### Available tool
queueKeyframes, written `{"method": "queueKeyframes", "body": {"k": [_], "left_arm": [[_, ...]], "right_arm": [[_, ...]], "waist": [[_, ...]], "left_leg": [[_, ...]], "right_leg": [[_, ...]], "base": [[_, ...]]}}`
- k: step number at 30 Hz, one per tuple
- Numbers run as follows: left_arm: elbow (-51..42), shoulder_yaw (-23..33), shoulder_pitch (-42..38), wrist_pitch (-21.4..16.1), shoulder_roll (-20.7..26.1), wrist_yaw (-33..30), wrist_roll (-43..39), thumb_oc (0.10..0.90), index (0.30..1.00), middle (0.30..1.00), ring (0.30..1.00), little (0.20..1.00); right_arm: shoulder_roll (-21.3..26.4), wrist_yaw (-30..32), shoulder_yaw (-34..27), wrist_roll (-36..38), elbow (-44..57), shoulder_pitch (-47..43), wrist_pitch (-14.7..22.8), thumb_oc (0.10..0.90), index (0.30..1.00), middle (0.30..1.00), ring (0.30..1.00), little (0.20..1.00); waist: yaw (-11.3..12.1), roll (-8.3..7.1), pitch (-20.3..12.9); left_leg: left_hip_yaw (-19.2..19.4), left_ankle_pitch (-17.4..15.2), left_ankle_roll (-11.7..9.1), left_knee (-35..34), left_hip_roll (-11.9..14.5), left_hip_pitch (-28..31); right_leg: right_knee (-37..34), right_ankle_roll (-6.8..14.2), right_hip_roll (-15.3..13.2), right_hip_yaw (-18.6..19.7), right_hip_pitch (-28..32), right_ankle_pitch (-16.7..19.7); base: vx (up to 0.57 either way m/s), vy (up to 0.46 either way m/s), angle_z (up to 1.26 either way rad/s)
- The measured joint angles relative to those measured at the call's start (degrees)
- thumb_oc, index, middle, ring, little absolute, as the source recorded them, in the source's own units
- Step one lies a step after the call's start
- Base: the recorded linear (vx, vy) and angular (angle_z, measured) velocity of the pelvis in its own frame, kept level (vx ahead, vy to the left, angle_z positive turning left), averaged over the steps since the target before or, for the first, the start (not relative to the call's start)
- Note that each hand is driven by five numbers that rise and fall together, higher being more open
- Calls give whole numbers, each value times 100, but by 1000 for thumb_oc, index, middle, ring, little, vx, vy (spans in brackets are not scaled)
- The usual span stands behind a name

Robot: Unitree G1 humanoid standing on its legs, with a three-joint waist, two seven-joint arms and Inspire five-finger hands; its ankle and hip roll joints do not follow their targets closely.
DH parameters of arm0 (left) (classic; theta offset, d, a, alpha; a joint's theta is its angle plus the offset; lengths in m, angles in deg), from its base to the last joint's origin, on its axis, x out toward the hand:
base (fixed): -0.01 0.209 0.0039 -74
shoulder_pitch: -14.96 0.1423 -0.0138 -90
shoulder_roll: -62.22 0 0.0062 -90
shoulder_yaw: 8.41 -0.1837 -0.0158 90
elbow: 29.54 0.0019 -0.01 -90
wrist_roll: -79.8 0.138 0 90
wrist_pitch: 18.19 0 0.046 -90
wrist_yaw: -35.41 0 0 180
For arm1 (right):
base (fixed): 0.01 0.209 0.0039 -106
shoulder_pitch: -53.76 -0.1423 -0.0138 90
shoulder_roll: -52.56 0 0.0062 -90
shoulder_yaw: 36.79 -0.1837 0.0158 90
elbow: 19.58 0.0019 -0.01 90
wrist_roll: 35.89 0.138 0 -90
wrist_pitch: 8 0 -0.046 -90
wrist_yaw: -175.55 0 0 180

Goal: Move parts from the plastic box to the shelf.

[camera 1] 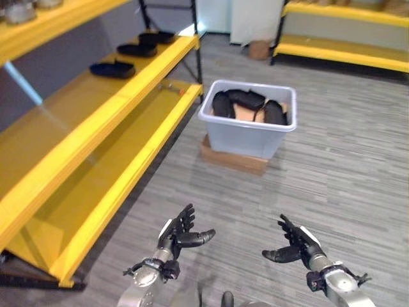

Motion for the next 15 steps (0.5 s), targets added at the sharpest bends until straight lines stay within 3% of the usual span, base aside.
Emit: {"method": "queueKeyframes", "body": {"k": [1, 2, 3, 4, 5, 6, 7, 8, 9, 10, 11, 12, 13, 14, 15], "left_arm": [[279, -36, 107, 155, -15, -34, 6, 900, 1000, 1000, 1000, 1000], [440, -41, 172, 172, -49, -33, 7, 900, 1000, 1000, 1000, 1000], [548, -27, 186, 173, -161, -48, 7, 900, 1000, 1000, 1000, 1000], [528, 37, 449, 133, -432, -62, 8, 900, 1000, 1000, 1000, 1000], [483, 60, 534, 130, -411, -60, 8, 900, 1000, 1000, 1000, 1000], [769, -21, 226, 290, -405, -78, 24, 900, 1000, 1000, 1000, 1000], [611, -48, 141, 259, -394, -43, 45, 900, 1000, 1000, 1000, 1000], [174, -68, -5, 79, -373, 8, 47, 900, 1000, 1000, 1000, 1000], [67, -64, -113, 42, -338, 56, 47, 900, 1000, 1000, 1000, 1000], [41, -28, -170, 16, -327, 44, 47, 900, 1000, 1000, 1000, 1000], [91, 74, -240, 11, -370, 23, 45, 900, 1000, 1000, 1000, 1000], [255, 192, -366, 0, -427, 31, 44, 900, 1000, 1000, 1000, 1000], [273, 222, -448, -2, -360, 36, 45, 900, 1000, 1000, 1000, 1000], [331, 171, -616, -7, -268, 29, 46, 900, 1000, 1000, 1000, 1000], [324, 138, -630, -24, -300, 47, 46, 900, 1000, 1000, 1000, 1000]], "right_arm": [[7, -47, 27, 0, 22, -24, 176, 900, 1000, 1000, 1000, 1000], [-2, -18, 41, 2, 37, -34, 245, 900, 1000, 1000, 1000, 1000], [117, 35, 93, 1, 165, 37, 252, 900, 1000, 1000, 1000, 1000], [605, 32, 287, -4, 401, 180, 282, 900, 1000, 1000, 1000, 1000], [689, 6, 344, -10, 435, 205, 302, 900, 1000, 1000, 1000, 1000], [414, 99, 233, -4, 227, 376, 243, 900, 1000, 1000, 1000, 1000], [395, 125, 256, -4, 158, 601, 44, 900, 1000, 1000, 1000, 1000], [359, 33, 304, -12, 111, 754, -44, 900, 1000, 1000, 1000, 1000], [298, 17, 290, -13, 97, 814, -80, 900, 1000, 1000, 1000, 1000], [219, -32, 316, -11, 113, 753, -97, 900, 1000, 1000, 1000, 1000], [218, -109, 353, -11, 178, 643, -70, 900, 1000, 1000, 1000, 1000], [228, -146, 347, -11, 323, 354, 16, 900, 1000, 1000, 1000, 1000], [177, -135, 346, -10, 461, 260, 39, 900, 1000, 1000, 1000, 1000], [59, -111, 320, -13, 549, 147, 122, 900, 1000, 1000, 1000, 1000], [85, -106, 333, -14, 545, 152, 120, 900, 1000, 1000, 1000, 1000]], "waist": [[-169, 234, -11], [-307, 442, -14], [-487, 781, 12], [-365, 1302, -294], [-287, 1239, -491], [-625, 1012, -540], [-629, 803, -701], [-589, 728, -679], [-622, 686, -659], [-533, 691, -636], [-547, 716, -620], [-527, 725, -642], [-522, 636, -656], [-588, 580, -643], [-556, 666, -683]], "left_leg": [[-189, 255, 112, -2157, 60, 341], [-316, 341, 272, -3432, 64, 747], [-445, 627, 682, -3984, 34, 1050], [-620, 925, 1530, -4665, 359, 1567], [-574, 1170, 907, -4796, 226, 1632], [-417, 848, 680, -4727, 42, 1765], [-388, 849, 767, -4865, -147, 1896], [-368, 1090, 1013, -5048, -210, 2187], [-497, 1153, 1014, -5218, -74, 2370], [-552, 1154, 1012, -5397, -2, 2595], [-515, 1154, 1012, -5425, 49, 2716], [-376, 1145, 987, -5343, 62, 2793], [-259, 1110, 901, -5213, -60, 2773], [-134, 722, 388, -5044, -137, 2896], [-113, 638, 256, -5106, -92, 3024]], "right_leg": [[254, 218, 234, -2, 182, 24], [725, 497, 455, -31, 209, -114], [1707, 730, 750, -46, -1, -232], [2695, 498, 750, 295, -412, -1476], [2193, 391, 470, 532, -386, -1863], [1996, 203, 331, 272, -120, -1825], [1549, 450, 132, 216, 155, -1711], [1477, 1031, 144, 89, 283, -1275], [1903, 1110, 135, 133, 157, -1257], [2212, 858, 17, 175, -24, -1437], [2151, 812, -194, 304, -144, -1561], [1469, 950, -639, 581, -285, -1420], [553, 1068, -987, 643, -234, -954], [-116, 1251, -1317, 308, 147, -73], [-178, 1243, -1265, 293, 290, -75]], "base": [[232, 100, -60], [336, 149, -64], [461, 195, -156], [471, 203, -179], [252, 104, -113], [335, 178, 18], [330, 190, 83], [440, 248, 54], [305, 174, 16], [283, 173, -21], [247, 172, -79], [251, 188, -74], [232, 192, -44], [210, 191, 1], [190, 186, 24]]}}
